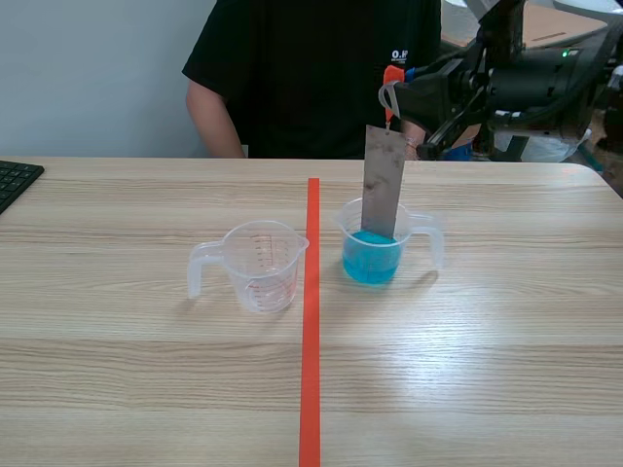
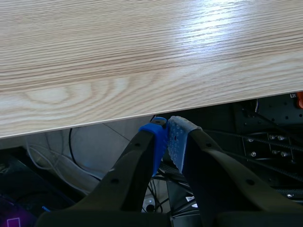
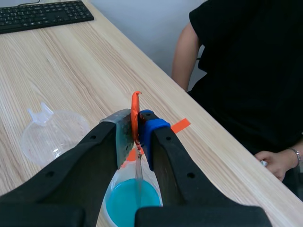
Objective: Do the redox reaction experiment.
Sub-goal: 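Raise the plate and point at it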
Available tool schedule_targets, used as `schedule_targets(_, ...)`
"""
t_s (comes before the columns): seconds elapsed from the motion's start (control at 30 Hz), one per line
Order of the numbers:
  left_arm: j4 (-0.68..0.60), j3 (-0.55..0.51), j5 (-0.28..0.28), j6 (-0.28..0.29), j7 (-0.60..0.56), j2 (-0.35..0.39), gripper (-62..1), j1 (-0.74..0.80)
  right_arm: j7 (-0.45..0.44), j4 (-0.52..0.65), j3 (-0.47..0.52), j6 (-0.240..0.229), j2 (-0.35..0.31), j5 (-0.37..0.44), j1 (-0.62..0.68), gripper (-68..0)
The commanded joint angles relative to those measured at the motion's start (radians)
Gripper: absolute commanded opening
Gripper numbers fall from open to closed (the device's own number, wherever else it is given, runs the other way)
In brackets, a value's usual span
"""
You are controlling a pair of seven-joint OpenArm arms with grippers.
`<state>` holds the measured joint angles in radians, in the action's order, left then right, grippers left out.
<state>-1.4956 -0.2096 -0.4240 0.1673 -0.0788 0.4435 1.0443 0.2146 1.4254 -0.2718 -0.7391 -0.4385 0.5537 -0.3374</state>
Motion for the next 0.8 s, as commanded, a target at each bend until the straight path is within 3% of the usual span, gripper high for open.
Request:
schedule_targets(0.0, -0.009, 0.005, -0.002, 0.003, -0.009, 0.000, -56.3, 0.000, 0.001, 0.034, 0.024, -0.006, -0.011, 0.028, -0.023, -66.0)
schedule_targets(0.77, -0.009, 0.006, -0.003, 0.003, -0.009, 0.000, -56.3, 0.000, 0.179, 0.190, 0.105, -0.006, -0.011, 0.197, -0.023, -66.0)
